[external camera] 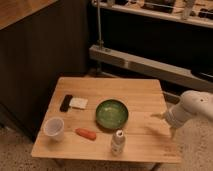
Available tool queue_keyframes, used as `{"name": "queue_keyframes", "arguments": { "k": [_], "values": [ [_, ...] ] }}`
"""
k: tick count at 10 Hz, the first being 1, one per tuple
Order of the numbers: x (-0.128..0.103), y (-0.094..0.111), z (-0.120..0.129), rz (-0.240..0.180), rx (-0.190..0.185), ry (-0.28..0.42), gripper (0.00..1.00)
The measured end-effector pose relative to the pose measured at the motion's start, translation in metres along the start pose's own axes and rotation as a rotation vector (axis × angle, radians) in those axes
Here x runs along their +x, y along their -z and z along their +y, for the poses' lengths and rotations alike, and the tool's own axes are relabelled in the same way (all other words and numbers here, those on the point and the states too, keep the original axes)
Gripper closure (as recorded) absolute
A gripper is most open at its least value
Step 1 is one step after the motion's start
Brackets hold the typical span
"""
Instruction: Push the ceramic bowl across the table
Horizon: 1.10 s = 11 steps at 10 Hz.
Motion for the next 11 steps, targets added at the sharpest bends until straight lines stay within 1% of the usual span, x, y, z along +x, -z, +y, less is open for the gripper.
{"name": "queue_keyframes", "arguments": {
  "k": [1,11],
  "values": [
    [-0.0012,-0.0006,-0.003,-0.001,0.0,0.005,0.2],
    [-0.001,-0.0006,-0.0021,-0.001,0.0,0.004,0.2]
  ]
}}
